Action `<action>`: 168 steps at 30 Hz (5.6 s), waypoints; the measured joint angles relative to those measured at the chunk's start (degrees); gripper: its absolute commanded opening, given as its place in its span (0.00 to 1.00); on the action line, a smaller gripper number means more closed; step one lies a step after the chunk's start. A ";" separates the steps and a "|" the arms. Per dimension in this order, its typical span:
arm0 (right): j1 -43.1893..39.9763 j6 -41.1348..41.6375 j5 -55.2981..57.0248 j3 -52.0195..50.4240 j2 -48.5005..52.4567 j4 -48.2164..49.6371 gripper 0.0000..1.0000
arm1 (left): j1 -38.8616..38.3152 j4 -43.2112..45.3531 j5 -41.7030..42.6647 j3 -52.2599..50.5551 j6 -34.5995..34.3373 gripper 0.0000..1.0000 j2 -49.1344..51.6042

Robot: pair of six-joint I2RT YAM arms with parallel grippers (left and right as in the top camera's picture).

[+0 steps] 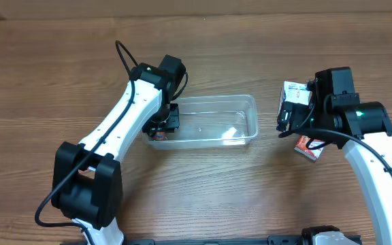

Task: Pack container
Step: 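Place the orange tube in the container beside the bottle, then grasp the white bandage box with the right gripper, then lower the white bandage box into the container's right end, release, then move the right gripper to the blue cough drop box and grasp it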

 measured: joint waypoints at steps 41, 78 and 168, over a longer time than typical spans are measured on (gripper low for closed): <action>-8.57 -4.37 5.05 27.04 40.30 1.42 1.00 | 14.16 -11.04 -1.75 19.96 1.73 1.00 -21.70; -8.44 -5.73 6.73 25.14 48.46 5.84 1.00 | 14.16 -10.80 -1.70 19.96 1.70 1.00 -21.09; -29.88 1.44 1.01 28.26 48.48 -3.02 1.00 | 35.10 -12.52 -1.66 19.96 1.73 1.00 -21.09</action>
